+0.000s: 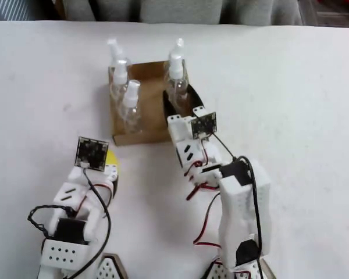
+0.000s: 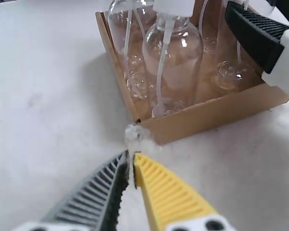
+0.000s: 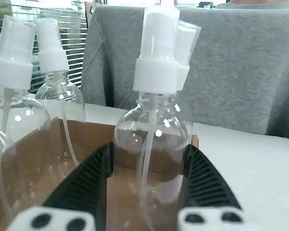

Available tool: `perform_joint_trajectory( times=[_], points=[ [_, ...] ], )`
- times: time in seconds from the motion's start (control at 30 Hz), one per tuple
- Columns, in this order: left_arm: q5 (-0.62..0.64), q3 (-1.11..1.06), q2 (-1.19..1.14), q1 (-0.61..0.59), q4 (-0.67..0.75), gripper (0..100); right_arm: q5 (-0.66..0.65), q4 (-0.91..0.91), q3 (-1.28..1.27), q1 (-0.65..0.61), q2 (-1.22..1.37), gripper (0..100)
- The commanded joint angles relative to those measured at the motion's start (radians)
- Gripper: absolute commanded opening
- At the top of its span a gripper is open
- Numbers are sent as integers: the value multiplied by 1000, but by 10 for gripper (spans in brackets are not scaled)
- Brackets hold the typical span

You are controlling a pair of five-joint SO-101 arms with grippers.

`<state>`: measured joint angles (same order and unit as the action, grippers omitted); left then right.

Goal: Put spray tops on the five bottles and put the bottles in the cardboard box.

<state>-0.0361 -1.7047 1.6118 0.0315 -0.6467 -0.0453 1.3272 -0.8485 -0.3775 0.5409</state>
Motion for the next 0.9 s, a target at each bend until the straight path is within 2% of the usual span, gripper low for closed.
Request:
perform_joint_trajectory(
  times=[0.0,0.87],
  points=[
    [-9,5,-8,-8,-5,23,-12,105,38,5,10,30],
    [-9,5,-10,-8,-5,23,-12,140,-9,5,33,39]
  ],
)
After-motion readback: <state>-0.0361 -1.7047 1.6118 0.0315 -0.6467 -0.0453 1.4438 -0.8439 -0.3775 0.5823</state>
